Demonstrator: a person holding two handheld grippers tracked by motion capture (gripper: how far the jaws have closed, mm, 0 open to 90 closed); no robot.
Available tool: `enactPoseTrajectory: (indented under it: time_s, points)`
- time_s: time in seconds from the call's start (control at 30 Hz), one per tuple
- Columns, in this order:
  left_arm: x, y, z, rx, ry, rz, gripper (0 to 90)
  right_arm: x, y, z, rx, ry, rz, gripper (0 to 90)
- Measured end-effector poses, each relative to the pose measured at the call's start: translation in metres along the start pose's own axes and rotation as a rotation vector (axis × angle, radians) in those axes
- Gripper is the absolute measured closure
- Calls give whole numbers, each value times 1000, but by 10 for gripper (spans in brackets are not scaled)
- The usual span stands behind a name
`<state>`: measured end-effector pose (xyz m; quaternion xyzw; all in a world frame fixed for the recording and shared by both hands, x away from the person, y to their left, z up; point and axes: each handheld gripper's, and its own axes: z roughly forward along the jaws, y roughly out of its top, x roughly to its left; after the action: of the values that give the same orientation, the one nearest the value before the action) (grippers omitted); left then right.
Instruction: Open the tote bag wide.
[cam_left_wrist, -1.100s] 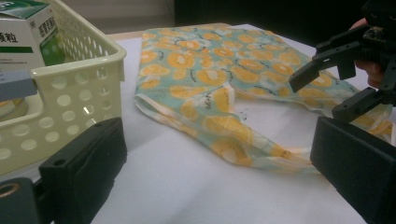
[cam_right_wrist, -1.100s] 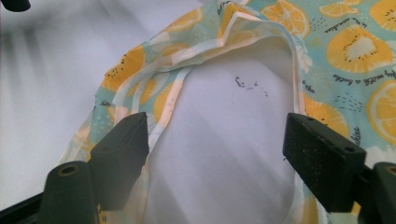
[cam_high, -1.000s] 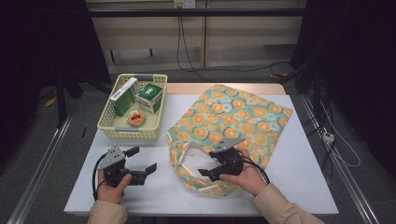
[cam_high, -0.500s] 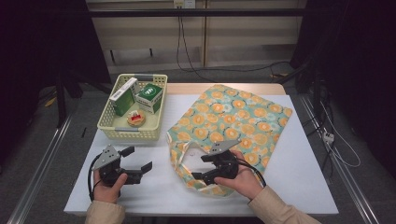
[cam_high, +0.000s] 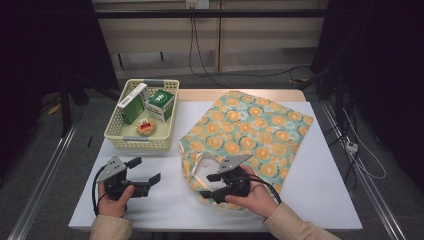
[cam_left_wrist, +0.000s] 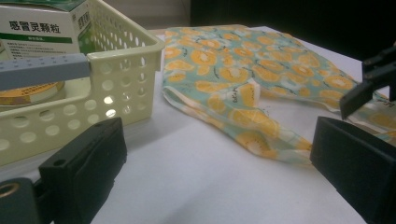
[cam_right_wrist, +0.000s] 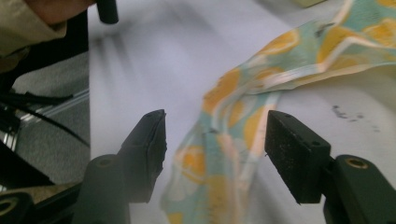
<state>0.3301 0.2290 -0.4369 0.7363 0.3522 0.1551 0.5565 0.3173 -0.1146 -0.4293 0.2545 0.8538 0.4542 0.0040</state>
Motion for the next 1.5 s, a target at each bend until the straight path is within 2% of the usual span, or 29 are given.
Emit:
enactPoseTrajectory:
  time_s: [0.13, 0.23, 0.33, 0.5, 0.7, 1.17, 1.5]
  points:
    - [-2, 1, 0, 4, -4, 11, 35, 6, -3, 10, 39, 17, -12, 436]
    - [-2, 1, 0, 6, -6, 16, 35, 3, -7, 15, 56, 10, 1, 517]
    - [-2, 1, 0, 7, -6, 14, 35, -1, -10, 16, 60, 25, 19, 606]
    - [-3, 1, 1, 10, -11, 17, 35, 0, -11, 16, 91, 60, -1, 752]
    - [-4, 1, 1, 13, -12, 21, 35, -3, -9, 13, 88, 64, 7, 876]
    - [-4, 2, 1, 14, -9, 26, 35, -17, 1, -11, 12, 44, 45, 889]
    - [-5, 3, 1, 13, -8, 25, 35, -30, 4, -24, -25, 2, 67, 893]
